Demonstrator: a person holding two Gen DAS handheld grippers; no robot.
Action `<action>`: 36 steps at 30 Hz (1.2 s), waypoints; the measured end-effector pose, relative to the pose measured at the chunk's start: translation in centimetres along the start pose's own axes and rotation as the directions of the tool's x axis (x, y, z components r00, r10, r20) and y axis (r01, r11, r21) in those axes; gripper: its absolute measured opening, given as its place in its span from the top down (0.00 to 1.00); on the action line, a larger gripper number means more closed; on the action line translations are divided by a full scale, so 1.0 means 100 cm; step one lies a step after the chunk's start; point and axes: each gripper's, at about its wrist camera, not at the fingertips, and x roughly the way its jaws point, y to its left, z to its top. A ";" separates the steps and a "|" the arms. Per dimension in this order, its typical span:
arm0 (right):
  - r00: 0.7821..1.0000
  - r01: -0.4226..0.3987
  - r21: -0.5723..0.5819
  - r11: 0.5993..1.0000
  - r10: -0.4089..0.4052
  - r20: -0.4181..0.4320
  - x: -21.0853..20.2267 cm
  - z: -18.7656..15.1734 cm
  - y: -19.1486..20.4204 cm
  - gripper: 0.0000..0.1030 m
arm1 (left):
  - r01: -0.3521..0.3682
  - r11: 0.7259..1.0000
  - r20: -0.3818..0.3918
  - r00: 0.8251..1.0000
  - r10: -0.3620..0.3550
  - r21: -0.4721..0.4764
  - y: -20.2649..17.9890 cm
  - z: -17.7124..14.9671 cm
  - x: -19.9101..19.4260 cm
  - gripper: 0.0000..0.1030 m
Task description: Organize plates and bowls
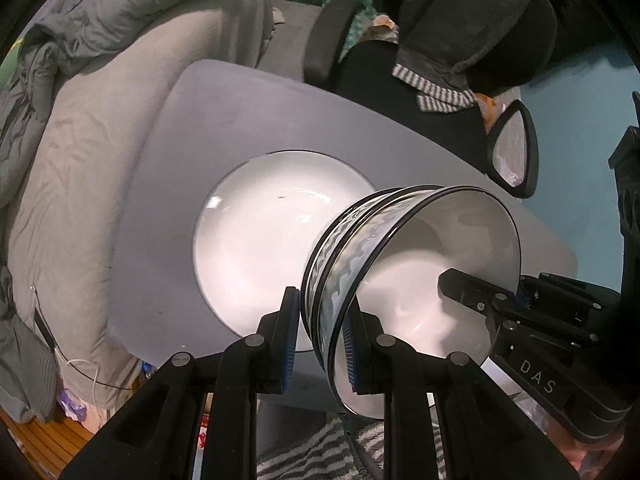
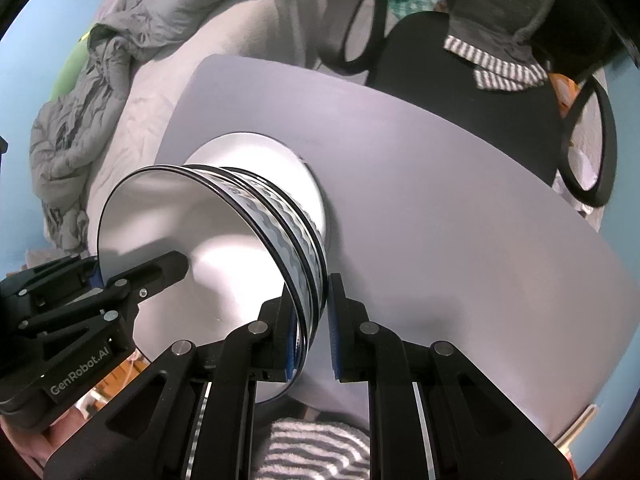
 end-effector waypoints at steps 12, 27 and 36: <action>0.999 0.035 -0.012 0.999 -0.035 -0.029 0.028 0.019 0.032 0.87 | 0.013 0.999 -0.045 0.999 -0.014 -0.032 0.040 0.004 0.029 0.81; 0.996 0.055 0.020 0.998 -0.054 -0.066 0.053 0.024 0.038 0.87 | 0.004 1.000 -0.080 0.997 -0.005 -0.018 0.048 0.002 0.050 0.81; 0.995 0.053 0.042 0.998 -0.050 -0.081 0.058 0.026 0.033 0.86 | -0.006 1.000 -0.077 0.997 0.007 0.019 0.040 0.004 0.049 0.81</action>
